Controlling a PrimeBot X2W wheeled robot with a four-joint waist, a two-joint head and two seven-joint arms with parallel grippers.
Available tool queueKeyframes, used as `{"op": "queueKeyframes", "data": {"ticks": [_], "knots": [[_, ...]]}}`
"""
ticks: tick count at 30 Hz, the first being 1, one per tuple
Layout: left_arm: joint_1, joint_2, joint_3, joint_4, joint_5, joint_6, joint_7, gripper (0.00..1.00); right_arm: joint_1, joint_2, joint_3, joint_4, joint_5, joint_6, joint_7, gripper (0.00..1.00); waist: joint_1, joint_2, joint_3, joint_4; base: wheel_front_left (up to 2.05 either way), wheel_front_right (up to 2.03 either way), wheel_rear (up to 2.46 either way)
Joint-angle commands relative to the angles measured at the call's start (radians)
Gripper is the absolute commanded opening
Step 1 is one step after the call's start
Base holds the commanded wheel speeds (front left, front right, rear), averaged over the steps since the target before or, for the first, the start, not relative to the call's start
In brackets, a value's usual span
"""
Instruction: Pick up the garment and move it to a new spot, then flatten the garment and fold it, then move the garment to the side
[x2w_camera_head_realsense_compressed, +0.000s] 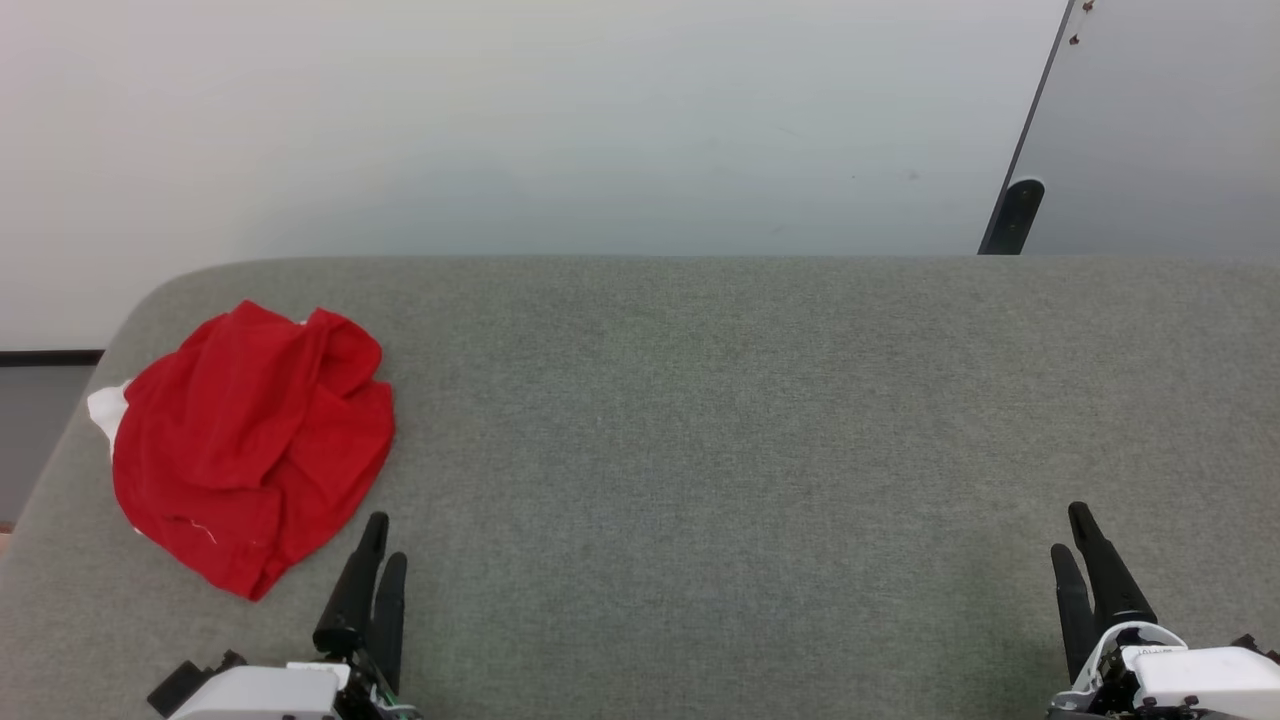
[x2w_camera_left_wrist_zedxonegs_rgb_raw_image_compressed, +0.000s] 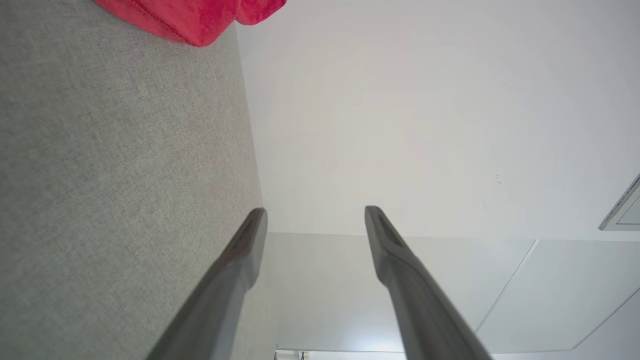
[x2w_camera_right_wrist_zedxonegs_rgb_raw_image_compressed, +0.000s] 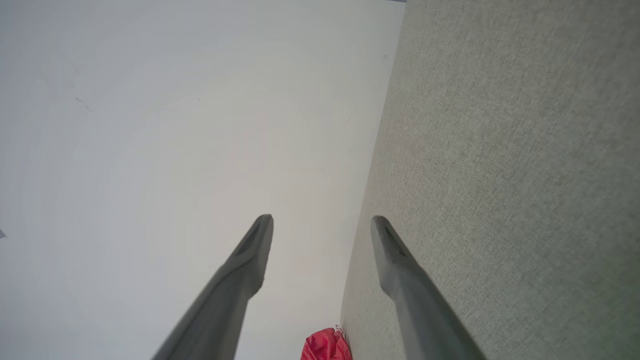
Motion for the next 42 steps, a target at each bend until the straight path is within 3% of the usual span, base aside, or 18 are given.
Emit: {"op": "queueKeyframes", "data": {"ticks": [1, 15, 24, 34, 42], "knots": [[-0.009, 0.007, -0.003, -0.024, -0.004, -0.001, -0.004, 1.0, -0.008, -0.008, 0.006, -0.02, -0.008, 0.0, -0.007, 1.0, 0.0, 0.0, -0.001, 0.0, 0.0, 0.0, 0.0], [0.002, 0.012, -0.019, -0.075, 0.014, -0.002, -0.017, 1.0, 0.001, -0.022, 0.036, -0.049, -0.04, 0.0, -0.048, 1.0, 0.0, 0.0, -0.008, -0.003, 0.0, 0.0, 0.0], [0.006, 0.035, -0.043, -0.1, 0.093, -0.002, -0.055, 1.0, 0.001, -0.046, 0.064, -0.055, -0.106, 0.0, -0.083, 1.0, 0.0, 0.0, -0.011, -0.004, 0.0, 0.0, 0.0], [0.005, 0.092, -0.102, -0.094, 0.286, -0.003, -0.143, 1.0, -0.01, -0.076, 0.101, -0.035, -0.303, 0.0, -0.137, 1.0, 0.0, 0.0, -0.017, -0.004, 0.0, 0.0, 0.0], [-0.004, 0.134, -0.161, -0.073, 0.479, 0.036, -0.197, 1.0, -0.018, -0.075, 0.099, -0.027, -0.533, 0.0, -0.167, 1.0, 0.0, 0.0, -0.022, -0.005, 0.0, 0.0, 0.0]]}}
